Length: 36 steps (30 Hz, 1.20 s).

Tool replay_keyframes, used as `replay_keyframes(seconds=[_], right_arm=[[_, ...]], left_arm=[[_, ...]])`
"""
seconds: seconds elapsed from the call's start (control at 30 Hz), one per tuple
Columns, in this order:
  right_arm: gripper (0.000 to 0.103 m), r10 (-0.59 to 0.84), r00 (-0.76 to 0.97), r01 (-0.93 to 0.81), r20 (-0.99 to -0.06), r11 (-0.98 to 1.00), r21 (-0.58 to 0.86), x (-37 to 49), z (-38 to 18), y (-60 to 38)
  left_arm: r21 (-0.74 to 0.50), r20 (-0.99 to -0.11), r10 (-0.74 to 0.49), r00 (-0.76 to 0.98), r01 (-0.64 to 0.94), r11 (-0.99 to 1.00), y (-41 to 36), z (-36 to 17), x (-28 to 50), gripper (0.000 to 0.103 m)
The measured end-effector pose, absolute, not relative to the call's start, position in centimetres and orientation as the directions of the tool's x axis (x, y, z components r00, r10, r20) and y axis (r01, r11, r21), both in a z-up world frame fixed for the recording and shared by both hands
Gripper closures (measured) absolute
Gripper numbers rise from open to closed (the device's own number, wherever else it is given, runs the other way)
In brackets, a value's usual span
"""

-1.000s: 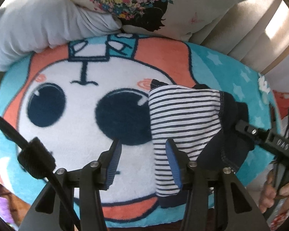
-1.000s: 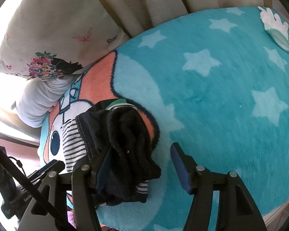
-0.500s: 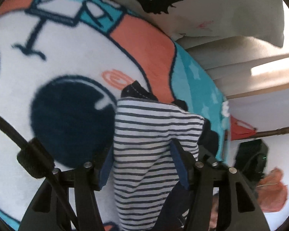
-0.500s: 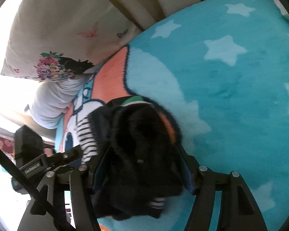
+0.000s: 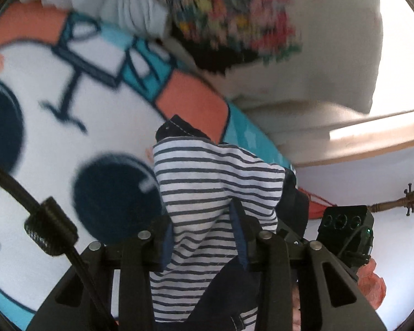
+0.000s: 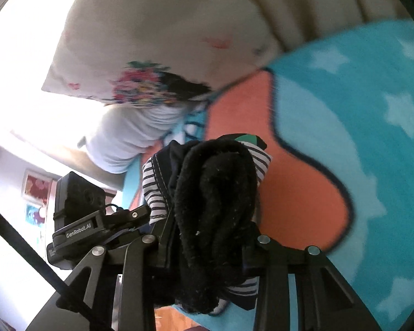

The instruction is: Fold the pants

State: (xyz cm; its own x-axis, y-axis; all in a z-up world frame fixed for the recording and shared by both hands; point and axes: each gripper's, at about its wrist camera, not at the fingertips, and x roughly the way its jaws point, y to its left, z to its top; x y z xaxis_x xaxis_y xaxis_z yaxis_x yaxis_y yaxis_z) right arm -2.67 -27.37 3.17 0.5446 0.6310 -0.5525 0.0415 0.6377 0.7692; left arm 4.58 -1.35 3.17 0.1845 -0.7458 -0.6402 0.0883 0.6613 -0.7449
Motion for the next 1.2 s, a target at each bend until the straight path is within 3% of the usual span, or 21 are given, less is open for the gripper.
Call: replay_keyframes(seconds=[0.2, 0.37, 0.53, 0.67, 0.8, 0.9, 1.2], right_arm=[[0.066, 0.587, 0.541, 0.038, -0.603, 0.699, 0.714, 1.5, 3.0, -24.6], [0.051, 0.482, 0.512, 0.120, -0.711, 0.780, 0.614, 3.8, 0.5, -23.2], [0.050, 0.466, 0.523, 0.135, -0.714, 0.782, 0.609, 3.2, 1.3, -24.2], [0.050, 0.300, 0.647, 0.144, -0.701, 0.855, 0.499, 0.5, 5.7, -25.5], [0.061, 0.392, 0.661, 0.056, -0.640, 0.825, 0.563, -0.9, 7.1, -25.0], [0.070, 0.431, 0.603, 0.034, -0.671, 0.826, 0.562, -0.3, 5.3, -23.2], [0.071, 0.369, 0.539, 0.122, -0.757, 0.855, 0.504, 0.0, 0.6, -23.0]], left_arm=[[-0.663, -0.717, -0.653, 0.243, 0.049, 0.747, 0.7, 2.6, 7.5, 0.069], [-0.544, -0.808, -0.521, 0.276, -0.010, 0.839, 1.3, 0.6, 9.3, 0.069], [-0.530, -0.797, -0.514, 0.317, 0.041, 0.847, 1.5, 3.2, 8.4, 0.069], [-0.527, -0.776, -0.532, 0.338, 0.115, 0.842, 0.8, 5.8, 6.0, 0.068], [-0.530, -0.772, -0.557, 0.306, 0.175, 0.830, -0.1, 5.5, 3.8, 0.068], [-0.519, -0.793, -0.549, 0.263, 0.181, 0.836, -1.3, 3.7, 2.8, 0.068], [-0.480, -0.827, -0.517, 0.222, 0.200, 0.854, -2.2, 0.9, 1.1, 0.067]])
